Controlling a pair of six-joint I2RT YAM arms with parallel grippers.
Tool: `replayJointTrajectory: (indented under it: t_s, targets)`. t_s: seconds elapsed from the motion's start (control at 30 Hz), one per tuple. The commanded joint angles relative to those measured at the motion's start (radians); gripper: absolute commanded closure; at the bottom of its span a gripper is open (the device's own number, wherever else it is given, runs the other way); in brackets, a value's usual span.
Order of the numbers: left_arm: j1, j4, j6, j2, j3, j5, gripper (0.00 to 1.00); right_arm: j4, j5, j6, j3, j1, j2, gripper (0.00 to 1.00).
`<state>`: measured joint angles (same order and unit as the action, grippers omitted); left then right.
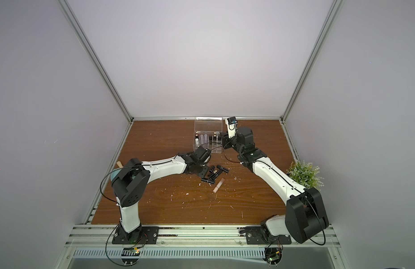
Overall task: Arrange the lipsticks in the organizer
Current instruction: Pick up the lipstick at the center of the board.
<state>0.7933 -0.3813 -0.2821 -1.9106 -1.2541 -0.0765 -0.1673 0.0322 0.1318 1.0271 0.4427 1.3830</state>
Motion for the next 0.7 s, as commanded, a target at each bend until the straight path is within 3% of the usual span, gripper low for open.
replayJointTrajectory:
  t_s: [0.0,0.67]
  targets:
    - [0.008,-0.036,0.020,-0.018,-0.024,-0.030,0.49,-0.020,0.011,0.005,0.028,-0.004,-0.012,0.59]
    - [-0.020,-0.053,0.017,-0.012,0.003,-0.032,0.61,-0.015,0.011,0.004,0.030,-0.006,-0.017,0.59]
